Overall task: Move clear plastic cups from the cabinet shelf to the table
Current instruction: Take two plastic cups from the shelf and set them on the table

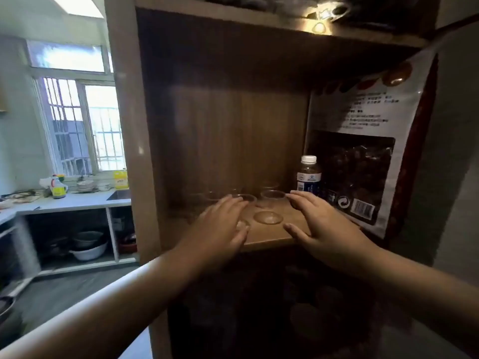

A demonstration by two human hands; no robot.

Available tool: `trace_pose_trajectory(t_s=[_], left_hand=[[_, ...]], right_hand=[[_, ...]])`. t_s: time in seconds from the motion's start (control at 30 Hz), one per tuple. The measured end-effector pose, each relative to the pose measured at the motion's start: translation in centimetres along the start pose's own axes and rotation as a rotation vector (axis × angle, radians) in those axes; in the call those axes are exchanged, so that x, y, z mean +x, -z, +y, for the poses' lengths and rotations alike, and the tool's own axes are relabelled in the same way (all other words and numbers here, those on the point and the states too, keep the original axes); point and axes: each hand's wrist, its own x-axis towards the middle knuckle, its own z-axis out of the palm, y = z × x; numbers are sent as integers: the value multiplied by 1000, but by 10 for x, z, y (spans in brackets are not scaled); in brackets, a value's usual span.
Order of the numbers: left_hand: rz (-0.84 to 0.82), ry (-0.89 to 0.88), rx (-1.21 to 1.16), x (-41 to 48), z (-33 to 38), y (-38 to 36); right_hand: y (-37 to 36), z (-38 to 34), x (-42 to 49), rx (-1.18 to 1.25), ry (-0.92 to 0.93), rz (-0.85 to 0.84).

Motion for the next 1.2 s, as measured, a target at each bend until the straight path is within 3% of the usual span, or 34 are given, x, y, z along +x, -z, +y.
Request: trace_pose_trajectory(t_s=[0.33,0.53,0.9,1.2], left_hand=[[70,74,-24,49,-17,-38],[106,61,2,53,-18,-40],[92,63,-9,39,-8,-35],[154,36,23,-37,4,16]], right_hand=[[-43,50,63,-37,134,-24],[-56,61,75,-192,266,-7],[-47,50,61,-150,359,61],[-17,-2,17,-46,397,97]])
